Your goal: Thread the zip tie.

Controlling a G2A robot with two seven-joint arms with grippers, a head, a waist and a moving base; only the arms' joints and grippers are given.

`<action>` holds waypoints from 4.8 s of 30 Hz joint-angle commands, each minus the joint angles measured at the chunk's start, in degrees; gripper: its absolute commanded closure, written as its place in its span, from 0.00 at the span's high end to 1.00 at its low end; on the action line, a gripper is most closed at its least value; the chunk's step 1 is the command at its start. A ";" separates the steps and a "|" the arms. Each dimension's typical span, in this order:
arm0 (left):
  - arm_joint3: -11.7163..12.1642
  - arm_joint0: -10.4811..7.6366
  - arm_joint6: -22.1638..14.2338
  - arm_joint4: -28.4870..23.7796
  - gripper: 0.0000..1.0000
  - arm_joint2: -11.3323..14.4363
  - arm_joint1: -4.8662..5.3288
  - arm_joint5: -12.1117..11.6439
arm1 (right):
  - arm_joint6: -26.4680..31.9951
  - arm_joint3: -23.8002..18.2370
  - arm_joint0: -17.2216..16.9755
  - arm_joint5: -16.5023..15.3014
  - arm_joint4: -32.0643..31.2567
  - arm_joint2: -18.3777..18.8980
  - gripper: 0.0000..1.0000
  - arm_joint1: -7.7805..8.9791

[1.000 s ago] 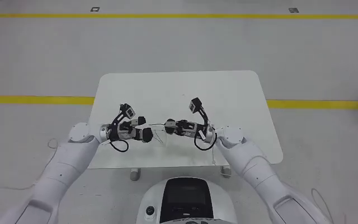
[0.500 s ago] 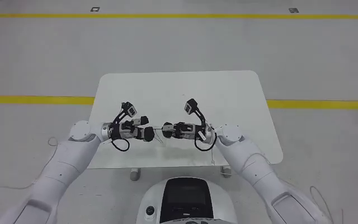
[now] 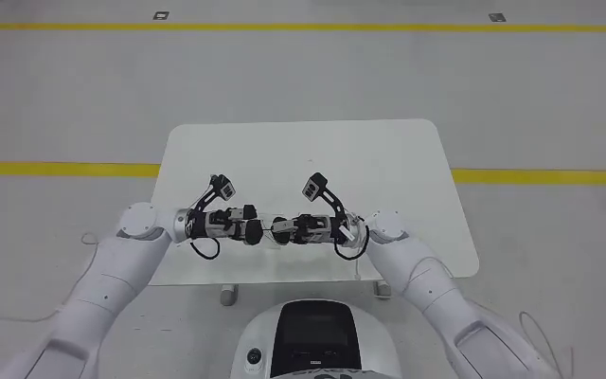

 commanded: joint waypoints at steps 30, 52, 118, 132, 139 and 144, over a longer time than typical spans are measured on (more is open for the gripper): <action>-5.90 2.28 1.66 0.05 0.84 0.47 0.92 2.15 | -3.56 -3.26 -2.42 2.26 -0.22 1.13 0.00 0.65; -5.65 2.64 2.26 0.52 0.36 -0.38 1.15 2.50 | -7.47 -2.80 -1.58 6.28 -8.04 0.47 0.00 1.47; -4.11 0.57 2.47 1.18 0.00 2.10 0.26 4.13 | -8.16 -4.10 -2.96 4.81 -8.20 1.73 1.00 2.96; -3.30 0.45 1.27 -0.91 0.00 2.60 -0.24 0.00 | -7.47 -5.75 -4.17 2.97 -9.12 2.50 1.00 3.50; -1.97 2.00 -0.01 -3.00 0.00 -0.35 0.13 0.00 | -6.31 -3.98 -3.07 0.50 -7.52 2.63 1.00 3.41; -1.34 2.80 -0.01 -3.40 0.00 -1.55 0.27 0.00 | -4.74 -3.70 -2.71 0.00 -6.54 2.34 1.00 3.27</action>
